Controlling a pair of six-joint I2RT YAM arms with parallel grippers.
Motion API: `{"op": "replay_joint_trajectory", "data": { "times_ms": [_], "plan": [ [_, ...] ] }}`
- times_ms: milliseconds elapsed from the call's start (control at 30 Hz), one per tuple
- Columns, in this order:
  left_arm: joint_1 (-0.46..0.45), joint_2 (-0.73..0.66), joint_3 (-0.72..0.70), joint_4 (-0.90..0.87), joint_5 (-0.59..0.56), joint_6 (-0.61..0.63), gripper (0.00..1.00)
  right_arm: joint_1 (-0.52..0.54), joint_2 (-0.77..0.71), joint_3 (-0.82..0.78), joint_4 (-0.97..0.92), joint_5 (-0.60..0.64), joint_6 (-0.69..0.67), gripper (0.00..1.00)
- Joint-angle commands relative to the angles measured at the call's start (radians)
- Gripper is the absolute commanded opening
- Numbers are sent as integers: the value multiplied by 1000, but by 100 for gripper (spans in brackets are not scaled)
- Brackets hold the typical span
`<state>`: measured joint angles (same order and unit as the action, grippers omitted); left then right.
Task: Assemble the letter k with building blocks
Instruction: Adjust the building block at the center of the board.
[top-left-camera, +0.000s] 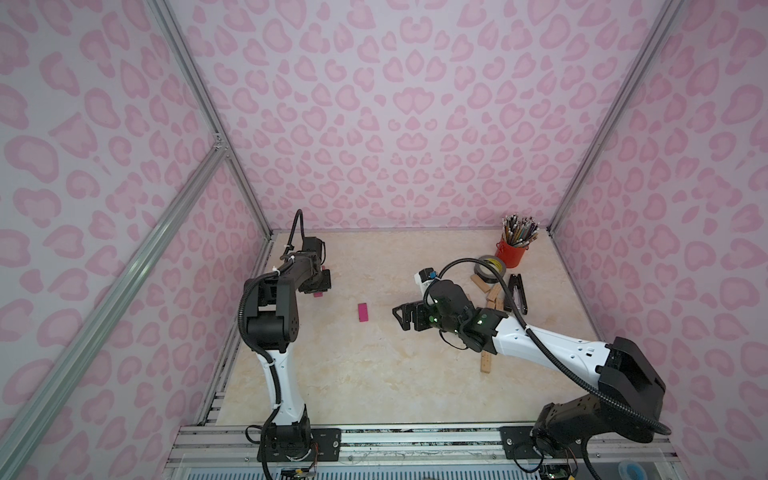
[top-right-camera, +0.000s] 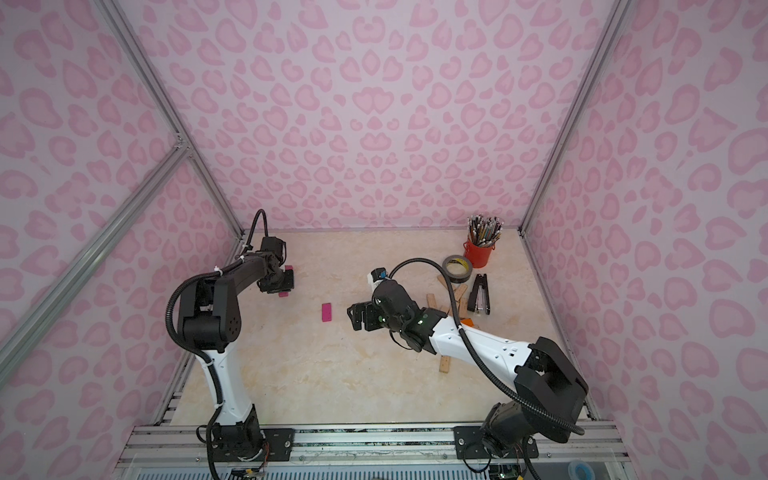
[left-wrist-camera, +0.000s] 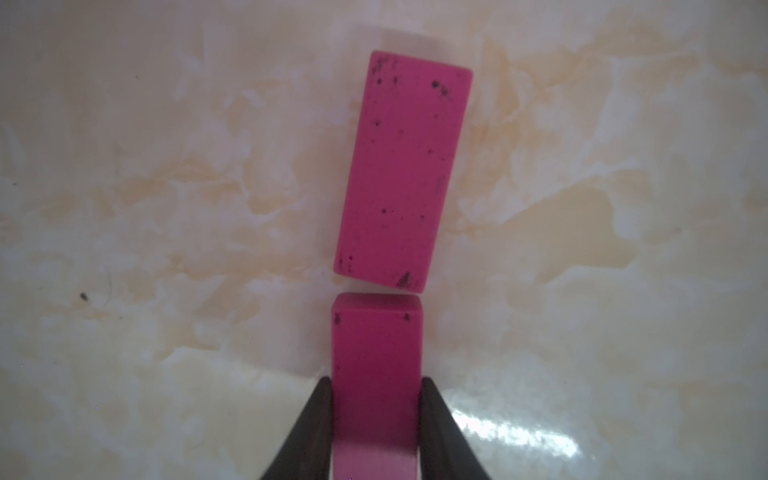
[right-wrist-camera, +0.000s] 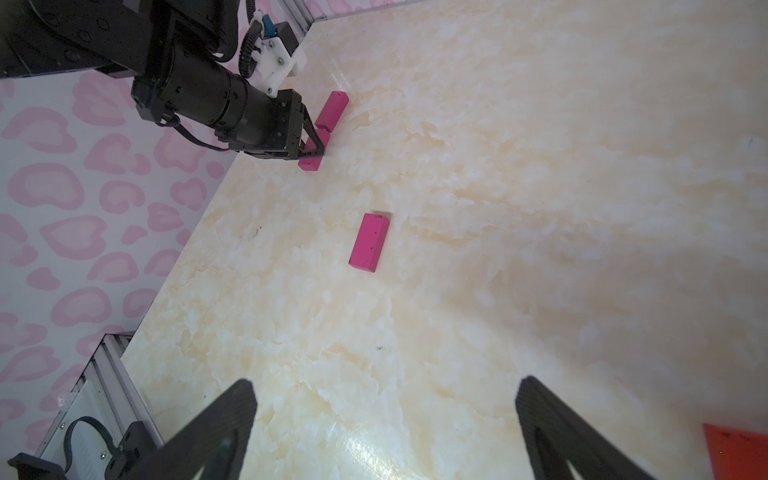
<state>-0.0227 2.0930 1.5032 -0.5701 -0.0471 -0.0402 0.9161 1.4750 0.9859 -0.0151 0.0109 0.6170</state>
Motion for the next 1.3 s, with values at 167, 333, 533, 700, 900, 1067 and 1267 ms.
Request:
{"op": "replay_joint_trajectory", "data": {
  "times_ms": [167, 333, 533, 700, 900, 1067, 1267],
  "plan": [
    [11, 22, 31, -36, 17, 33, 32, -2, 13, 3, 20, -6, 6, 99],
    [22, 45, 54, -45, 38, 48, 32, -2, 13, 3, 20, -6, 6, 99],
    [25, 59, 61, -47, 46, 54, 35, -3, 16, 7, 20, -8, 6, 99],
    [25, 55, 61, -45, 54, 54, 40, -5, 21, 8, 20, -11, 5, 99],
    [26, 33, 55, -34, 76, 56, 37, -6, 28, 8, 22, -15, 9, 99],
    [25, 39, 55, -33, 89, 56, 35, -6, 26, 8, 21, -15, 10, 99],
    [27, 42, 61, -37, 79, 56, 37, -6, 24, 7, 22, -19, 12, 99]
  ]
}}
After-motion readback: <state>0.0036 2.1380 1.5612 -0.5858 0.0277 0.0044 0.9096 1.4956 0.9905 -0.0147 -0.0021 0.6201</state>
